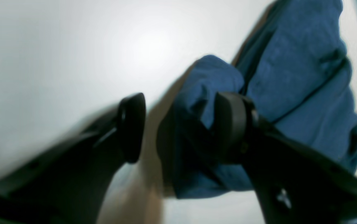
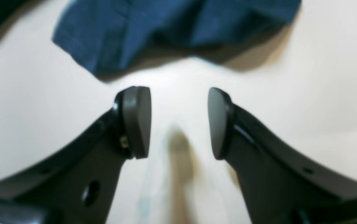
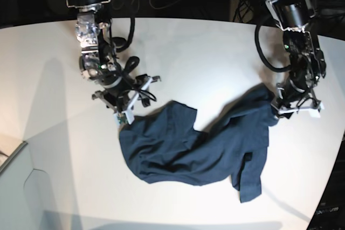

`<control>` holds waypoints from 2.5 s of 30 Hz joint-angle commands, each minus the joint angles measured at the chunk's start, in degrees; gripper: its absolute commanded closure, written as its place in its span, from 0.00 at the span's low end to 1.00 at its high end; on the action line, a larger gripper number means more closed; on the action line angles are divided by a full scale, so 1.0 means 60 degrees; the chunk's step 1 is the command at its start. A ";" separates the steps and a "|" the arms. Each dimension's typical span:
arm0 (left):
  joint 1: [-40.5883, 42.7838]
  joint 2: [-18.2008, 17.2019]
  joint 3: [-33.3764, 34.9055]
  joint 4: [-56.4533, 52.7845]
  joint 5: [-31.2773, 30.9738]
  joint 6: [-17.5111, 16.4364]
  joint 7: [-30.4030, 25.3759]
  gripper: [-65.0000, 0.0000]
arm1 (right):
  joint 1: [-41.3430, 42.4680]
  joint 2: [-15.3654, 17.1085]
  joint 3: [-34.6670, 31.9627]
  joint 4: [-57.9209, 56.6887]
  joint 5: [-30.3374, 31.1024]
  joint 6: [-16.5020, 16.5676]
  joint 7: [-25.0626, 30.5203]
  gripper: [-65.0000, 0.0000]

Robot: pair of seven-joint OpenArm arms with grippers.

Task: Layout the t-shirt on the table in an organized manner, then fold the t-shirt properly
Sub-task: 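Grasp the shirt hem with the right gripper and a sleeve with the left, then pull the shirt apart between both grippers to spread it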

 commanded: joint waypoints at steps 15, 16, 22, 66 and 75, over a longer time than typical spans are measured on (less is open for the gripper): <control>0.0302 -0.0037 0.0552 0.1459 -0.0178 -0.0068 -0.0772 0.99 | 0.0138 0.0098 -0.0004 0.0196 0.0108 0.0062 0.0297 0.55; 0.0404 -0.0008 0.0552 0.1840 -0.0178 -0.0068 -0.0758 1.00 | 0.0212 0.0098 -0.0004 0.0196 0.0108 0.0062 0.0297 0.55; 0.1430 0.0007 0.0537 0.3876 -0.0178 -0.0024 -0.0802 1.00 | 0.0695 0.0069 0.0025 0.0196 0.0137 0.0062 0.0253 0.55; 0.2499 -0.0037 -0.1251 0.5327 -0.0178 -0.0053 -0.0743 1.00 | 0.1457 0.0889 0.0142 -0.1269 0.0151 0.0062 -0.0260 1.00; 0.2748 0.0007 -0.2203 0.6777 -0.0178 -0.0053 -0.0743 1.00 | -0.1268 0.0948 0.2076 0.4181 0.0151 0.0414 -0.0744 1.00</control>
